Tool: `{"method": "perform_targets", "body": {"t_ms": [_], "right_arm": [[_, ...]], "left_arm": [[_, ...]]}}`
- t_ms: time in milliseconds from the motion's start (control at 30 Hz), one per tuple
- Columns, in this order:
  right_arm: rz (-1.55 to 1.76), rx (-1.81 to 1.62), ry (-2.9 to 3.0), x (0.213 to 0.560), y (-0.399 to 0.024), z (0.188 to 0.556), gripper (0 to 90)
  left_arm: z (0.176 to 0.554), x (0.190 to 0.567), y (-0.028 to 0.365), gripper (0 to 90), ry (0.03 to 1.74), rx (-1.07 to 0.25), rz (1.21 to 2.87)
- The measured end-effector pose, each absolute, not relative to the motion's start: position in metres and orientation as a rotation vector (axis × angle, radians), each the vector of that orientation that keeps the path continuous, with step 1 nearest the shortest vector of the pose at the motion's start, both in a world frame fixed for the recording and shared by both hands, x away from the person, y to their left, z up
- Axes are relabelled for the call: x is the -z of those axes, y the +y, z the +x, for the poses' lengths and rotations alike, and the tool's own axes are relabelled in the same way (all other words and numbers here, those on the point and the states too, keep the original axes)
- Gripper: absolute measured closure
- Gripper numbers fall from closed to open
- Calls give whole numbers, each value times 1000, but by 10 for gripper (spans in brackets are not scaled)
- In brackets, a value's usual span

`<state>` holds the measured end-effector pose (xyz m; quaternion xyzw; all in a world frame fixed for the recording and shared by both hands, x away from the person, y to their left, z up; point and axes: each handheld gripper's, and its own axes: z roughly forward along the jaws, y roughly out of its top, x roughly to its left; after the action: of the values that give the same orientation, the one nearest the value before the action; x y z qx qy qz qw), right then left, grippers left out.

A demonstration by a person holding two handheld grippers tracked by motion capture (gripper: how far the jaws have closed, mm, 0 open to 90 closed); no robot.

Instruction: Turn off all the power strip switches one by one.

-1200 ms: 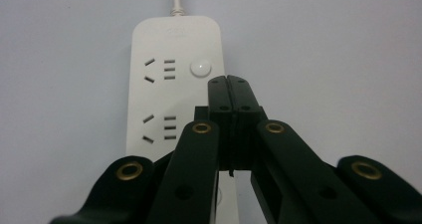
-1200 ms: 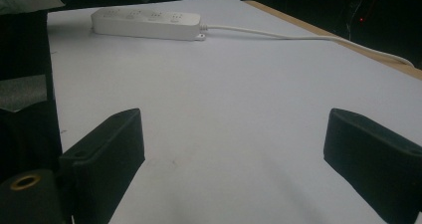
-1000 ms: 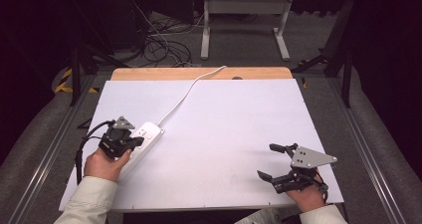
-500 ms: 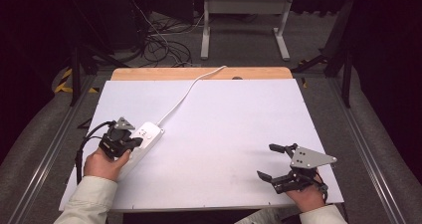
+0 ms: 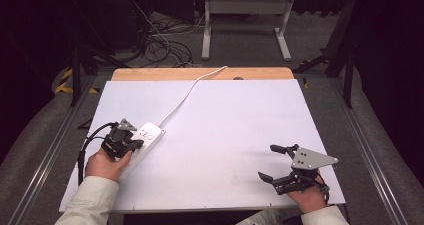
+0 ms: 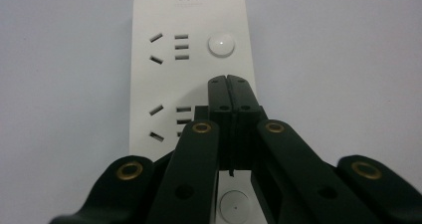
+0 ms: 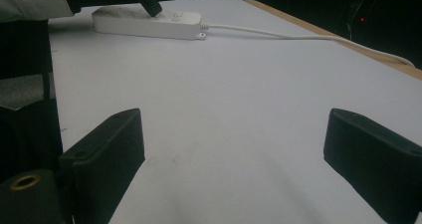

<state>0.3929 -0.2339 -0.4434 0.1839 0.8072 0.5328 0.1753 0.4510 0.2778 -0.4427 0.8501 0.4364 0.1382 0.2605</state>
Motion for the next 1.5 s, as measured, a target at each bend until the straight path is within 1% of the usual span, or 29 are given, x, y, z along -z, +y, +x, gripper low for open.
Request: {"method": "perform_targets", "body": {"t_ms": [200,300,433,767,867,1067,1100,1133,1300,1367,1433,1500], "right_arm": [[521,-1511,2285,443,-234,392,95],[521,-1511,2286,443,-234,392,95],[521,-1511,2284,443,-234,392,95],[516,-1513,2283,443,-234,392,95],[521,-1512,2286,443,-234,392,95],[518,-1512,2284,443,-234,392,95],[519,-1513,2284,443,-234,392,95],[523,-1512,2285,443,-234,392,95],[521,-1513,2282,443,-234,392,95],[528,-1513,2280,443,-235,392,95],[528,-1515,2276,443,-236,392,95],[530,-1515,2277,443,-236,392,95]], "left_arm": [[451,446,278,900,1188,-379,2295],[450,446,277,900,1190,-410,2296],[450,447,278,900,1188,-401,2281],[447,448,275,900,1188,-430,2288],[447,447,272,900,1195,-460,2301],[447,447,272,900,1211,-438,2295],[447,447,272,900,1212,-453,2298],[447,448,272,900,1213,-429,2301],[447,447,272,900,1223,-437,2297],[445,442,274,900,1213,-450,2277],[440,426,280,900,1175,-443,2187],[438,419,283,900,1165,-441,2164]]}}
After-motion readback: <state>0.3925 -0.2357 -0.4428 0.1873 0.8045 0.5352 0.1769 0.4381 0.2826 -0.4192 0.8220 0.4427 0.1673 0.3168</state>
